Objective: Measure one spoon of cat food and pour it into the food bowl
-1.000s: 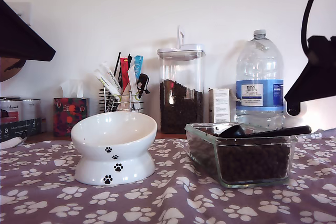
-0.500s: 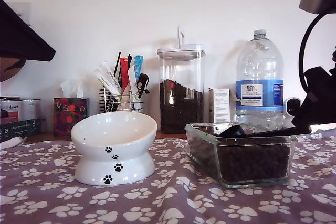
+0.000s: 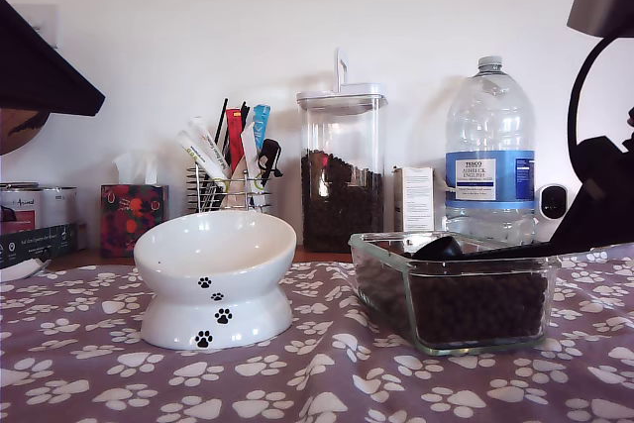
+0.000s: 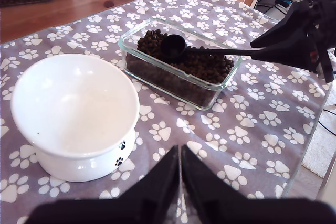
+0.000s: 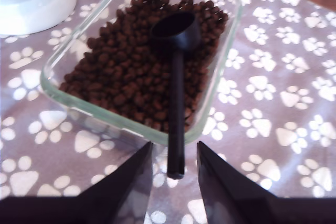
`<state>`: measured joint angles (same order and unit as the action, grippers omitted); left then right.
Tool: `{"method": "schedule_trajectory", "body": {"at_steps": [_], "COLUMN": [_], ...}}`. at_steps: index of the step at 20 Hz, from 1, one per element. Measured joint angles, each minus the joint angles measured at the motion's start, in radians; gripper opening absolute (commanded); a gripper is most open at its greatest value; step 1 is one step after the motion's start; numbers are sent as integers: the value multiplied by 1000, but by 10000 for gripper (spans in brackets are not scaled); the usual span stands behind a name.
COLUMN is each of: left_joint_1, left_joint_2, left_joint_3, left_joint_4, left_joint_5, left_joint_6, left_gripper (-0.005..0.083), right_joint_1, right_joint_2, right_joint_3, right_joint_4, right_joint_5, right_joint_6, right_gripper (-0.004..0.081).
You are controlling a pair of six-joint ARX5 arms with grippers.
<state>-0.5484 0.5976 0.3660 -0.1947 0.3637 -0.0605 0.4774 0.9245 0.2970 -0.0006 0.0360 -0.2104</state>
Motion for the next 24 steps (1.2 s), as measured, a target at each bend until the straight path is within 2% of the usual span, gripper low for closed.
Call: {"method": "schedule_trajectory", "body": {"at_steps": [7, 14, 21, 24], "left_joint_1": [0, 0, 0, 0], "left_joint_2": [0, 0, 0, 0], "left_joint_3": [0, 0, 0, 0], "left_joint_4": [0, 0, 0, -1], "left_joint_5": [0, 0, 0, 0], "left_joint_6": [0, 0, -1, -2], "left_gripper": [-19, -19, -19, -19], "right_joint_1": [0, 0, 12, 28], "right_joint_2": [38, 38, 38, 38], "right_joint_3": [0, 0, 0, 32], "right_joint_4": [27, 27, 25, -13], "right_joint_5": [0, -21, -26, 6], "right_joint_6": [0, 0, 7, 1], "right_gripper": [170, -12, -13, -13]}}
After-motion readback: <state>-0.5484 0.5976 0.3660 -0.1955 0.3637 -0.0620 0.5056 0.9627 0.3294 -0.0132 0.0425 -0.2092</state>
